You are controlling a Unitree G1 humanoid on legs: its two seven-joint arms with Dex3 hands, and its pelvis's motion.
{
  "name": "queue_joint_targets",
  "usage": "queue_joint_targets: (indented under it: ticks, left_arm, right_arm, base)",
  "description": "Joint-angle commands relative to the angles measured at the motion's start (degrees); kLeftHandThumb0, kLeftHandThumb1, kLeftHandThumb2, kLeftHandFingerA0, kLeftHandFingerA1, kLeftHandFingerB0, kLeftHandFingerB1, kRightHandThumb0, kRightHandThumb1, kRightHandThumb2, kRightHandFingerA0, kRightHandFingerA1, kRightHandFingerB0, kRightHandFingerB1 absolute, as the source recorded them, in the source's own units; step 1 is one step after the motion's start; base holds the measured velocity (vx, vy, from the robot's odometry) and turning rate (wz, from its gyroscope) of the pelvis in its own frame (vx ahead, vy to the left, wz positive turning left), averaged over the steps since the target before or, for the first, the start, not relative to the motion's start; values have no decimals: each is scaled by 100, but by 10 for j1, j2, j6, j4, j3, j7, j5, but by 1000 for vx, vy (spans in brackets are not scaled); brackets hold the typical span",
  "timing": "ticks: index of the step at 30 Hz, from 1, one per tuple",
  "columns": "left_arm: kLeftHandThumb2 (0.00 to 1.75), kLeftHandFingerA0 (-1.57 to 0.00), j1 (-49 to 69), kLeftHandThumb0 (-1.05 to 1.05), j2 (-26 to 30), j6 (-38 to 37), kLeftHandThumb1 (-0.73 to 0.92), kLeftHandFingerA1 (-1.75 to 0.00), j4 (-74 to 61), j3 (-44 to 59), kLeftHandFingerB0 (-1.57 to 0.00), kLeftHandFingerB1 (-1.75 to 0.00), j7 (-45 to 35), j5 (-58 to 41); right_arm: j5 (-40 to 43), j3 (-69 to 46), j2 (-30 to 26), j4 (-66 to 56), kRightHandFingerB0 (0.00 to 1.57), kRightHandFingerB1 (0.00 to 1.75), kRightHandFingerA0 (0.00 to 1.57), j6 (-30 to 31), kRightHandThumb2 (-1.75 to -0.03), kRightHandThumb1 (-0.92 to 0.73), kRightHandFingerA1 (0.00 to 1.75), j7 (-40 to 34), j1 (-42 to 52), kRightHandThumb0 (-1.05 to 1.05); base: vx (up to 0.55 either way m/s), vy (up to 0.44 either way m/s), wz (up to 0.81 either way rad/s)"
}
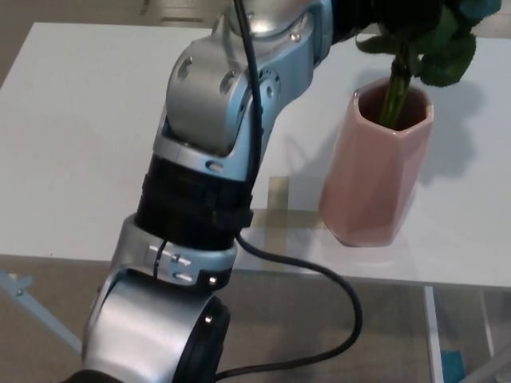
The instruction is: Use the left hand to pick up the rose and then lift and insert it into the pink vase.
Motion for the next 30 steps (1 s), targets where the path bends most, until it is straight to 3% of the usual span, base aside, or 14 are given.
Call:
queue_joint_targets:
  ticks: [1, 2, 3, 4, 5, 6, 7, 10, 16, 17, 30]
  left_arm:
    - [62, -100, 23, -27, 14, 2, 73, -57, -21, -22, -70, -44, -27, 4]
    - [59, -74, 24, -35, 24, 9, 66, -45, -22, -29, -53, -37, -43, -1]
    - [57, -33, 22, -49, 41, 19, 56, -35, -20, -40, -29, -30, -71, -6]
    - [57, -33, 21, -49, 48, 23, 56, -35, -19, -45, -29, -30, -83, -9]
    - [80, 0, 3, -72, 88, 38, 44, 0, -5, -69, -5, -12, -152, -19]
    - [81, 0, -12, -73, 120, 40, 42, 0, 11, -89, 0, -6, -211, -25]
    - [59, 0, -17, -91, 137, 28, 46, 0, 23, -103, 0, -13, -246, -25]
    - [59, 0, -24, -90, 164, 3, 48, 0, 44, -123, 0, -12, -303, -27]
    - [61, 0, -27, -87, 187, -19, 46, 0, 52, -136, 0, -10, -340, -27]
    - [82, 0, -29, -75, 193, -23, 42, 0, 56, -138, 0, -5, -347, -25]
    - [82, 0, -33, -75, 222, -24, 42, 0, 78, -123, 0, -5, -381, -28]
  right_arm:
    - [-5, 3, -5, 2, 44, 57, 60, 3, -94, -55, 66, 1, 1, -40]
    - [-5, 3, -5, 3, 44, 57, 60, 3, -94, -55, 66, 2, 0, -40]
    - [-4, 3, -5, 2, 44, 57, 60, 3, -94, -55, 66, 4, 1, -40]
    - [-4, 3, -5, 2, 44, 57, 60, 2, -94, -55, 66, 5, 1, -40]
    - [-2, 1, -5, 2, 44, 57, 60, 5, -94, -55, 66, 4, -1, -40]
    - [-1, 1, -5, 2, 44, 57, 60, 7, -94, -55, 66, 3, -2, -40]
    - [-1, 1, -5, 2, 44, 57, 60, 9, -94, -55, 66, 4, -4, -40]
    - [-2, 2, -5, 2, 44, 57, 60, 8, -94, -55, 66, 6, -6, -40]
    - [1, 0, -4, 2, 44, 57, 60, 7, -94, -56, 66, 10, -7, -40]
    - [-1, 2, -4, 1, 43, 57, 58, 8, -94, -56, 65, 11, -7, -40]
    - [4, -4, -4, 3, 42, 56, 57, 6, -94, -56, 64, 17, -5, -41]
  base:
    - [0, 0, 0]
    - [0, 0, 0]
    - [0, 0, 0]
    - [0, 0, 0]
    - [0, 0, 0]
    - [0, 0, 0]
    - [0, 0, 0]
    - [0, 0, 0]
    - [0, 0, 0]
    - [0, 0, 0]
    - [0, 0, 0]
